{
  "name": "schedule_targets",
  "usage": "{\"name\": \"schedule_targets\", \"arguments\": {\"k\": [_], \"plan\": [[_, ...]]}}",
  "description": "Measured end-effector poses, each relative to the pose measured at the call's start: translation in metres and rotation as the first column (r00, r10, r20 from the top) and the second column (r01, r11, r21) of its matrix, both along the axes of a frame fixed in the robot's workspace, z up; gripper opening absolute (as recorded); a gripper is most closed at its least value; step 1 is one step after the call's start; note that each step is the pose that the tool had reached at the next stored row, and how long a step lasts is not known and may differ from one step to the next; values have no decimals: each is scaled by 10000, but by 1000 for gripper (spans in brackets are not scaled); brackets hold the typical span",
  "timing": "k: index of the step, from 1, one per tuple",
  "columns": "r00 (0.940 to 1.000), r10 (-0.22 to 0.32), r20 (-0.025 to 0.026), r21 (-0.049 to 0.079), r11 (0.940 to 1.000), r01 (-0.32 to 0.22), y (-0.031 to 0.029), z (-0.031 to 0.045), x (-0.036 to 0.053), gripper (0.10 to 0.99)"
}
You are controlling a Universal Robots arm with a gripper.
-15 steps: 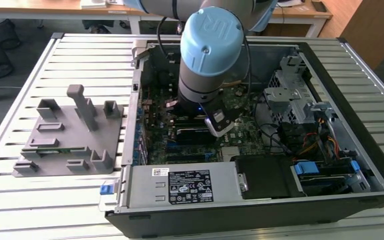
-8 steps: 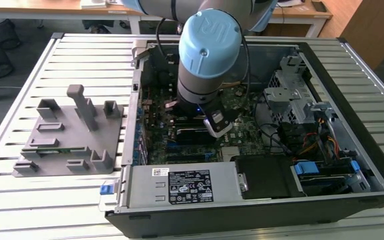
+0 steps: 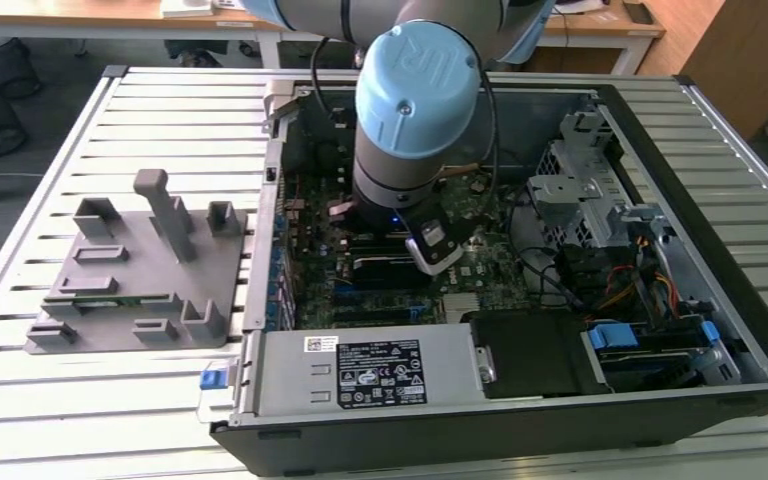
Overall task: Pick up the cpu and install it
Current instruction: 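Install the second cpu locking lever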
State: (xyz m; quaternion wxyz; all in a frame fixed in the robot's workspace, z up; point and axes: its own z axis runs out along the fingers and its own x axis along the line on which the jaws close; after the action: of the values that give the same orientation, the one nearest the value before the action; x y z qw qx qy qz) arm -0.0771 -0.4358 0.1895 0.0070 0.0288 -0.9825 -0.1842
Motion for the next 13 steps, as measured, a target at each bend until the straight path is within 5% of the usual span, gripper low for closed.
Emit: {"name": "schedule_targets", "arguments": {"k": [13], "plan": [[10000,0,-2,45,10000,0,48,-29,-37,106]]}}
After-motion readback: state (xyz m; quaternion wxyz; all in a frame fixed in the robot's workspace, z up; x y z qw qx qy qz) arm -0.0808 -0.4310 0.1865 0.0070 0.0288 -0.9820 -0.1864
